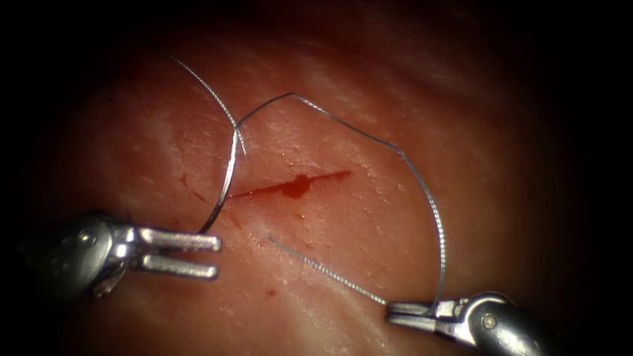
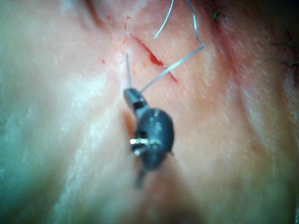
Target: Wound Closure
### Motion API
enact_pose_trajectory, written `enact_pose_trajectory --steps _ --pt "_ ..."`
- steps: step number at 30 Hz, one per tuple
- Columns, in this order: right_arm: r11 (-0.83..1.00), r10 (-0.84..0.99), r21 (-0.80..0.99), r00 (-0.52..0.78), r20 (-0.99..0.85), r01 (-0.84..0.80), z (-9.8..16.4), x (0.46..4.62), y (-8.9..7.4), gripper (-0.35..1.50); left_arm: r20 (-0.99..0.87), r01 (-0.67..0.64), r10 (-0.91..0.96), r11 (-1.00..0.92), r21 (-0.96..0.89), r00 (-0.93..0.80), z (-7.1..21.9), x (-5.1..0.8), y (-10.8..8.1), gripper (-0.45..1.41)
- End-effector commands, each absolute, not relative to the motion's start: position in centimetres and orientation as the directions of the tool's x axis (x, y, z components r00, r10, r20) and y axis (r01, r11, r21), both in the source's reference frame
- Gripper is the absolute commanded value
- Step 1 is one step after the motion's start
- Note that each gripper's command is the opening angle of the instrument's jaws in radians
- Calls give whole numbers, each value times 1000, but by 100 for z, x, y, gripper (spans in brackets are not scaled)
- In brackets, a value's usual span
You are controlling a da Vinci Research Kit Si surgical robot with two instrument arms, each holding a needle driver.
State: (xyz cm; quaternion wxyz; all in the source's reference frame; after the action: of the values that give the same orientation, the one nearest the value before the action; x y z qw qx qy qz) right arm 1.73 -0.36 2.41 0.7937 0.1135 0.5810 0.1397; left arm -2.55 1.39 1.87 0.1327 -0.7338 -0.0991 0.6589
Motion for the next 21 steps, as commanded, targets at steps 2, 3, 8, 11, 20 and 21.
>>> enact_pose_trajectory --steps 2,3,8,11,20,21 --pt "935 354 342 285 -891 -93 233 161 -43 -35 -941 -31 319 -946 -324 111 194 -258 139 -45" --pt "935 354 342 289 -890 -92 230 157 -45 -35 -941 -30 318 -946 -323 111 194 -257 139 -45" --pt "935 353 341 317 -880 -96 213 133 -57 -35 -944 -22 315 -948 -318 101 201 -257 136 -45" --pt "933 357 352 333 -873 -77 208 122 -66 -35 -944 -22 316 -947 -319 94 208 -260 132 -45" --pt "912 398 342 287 -871 -227 204 104 -44 119 -946 -29 314 -948 -317 81 221 -265 136 -45" --pt "905 408 343 284 -868 -252 205 102 -35 123 -946 -28 313 -948 -316 78 223 -267 136 -45"
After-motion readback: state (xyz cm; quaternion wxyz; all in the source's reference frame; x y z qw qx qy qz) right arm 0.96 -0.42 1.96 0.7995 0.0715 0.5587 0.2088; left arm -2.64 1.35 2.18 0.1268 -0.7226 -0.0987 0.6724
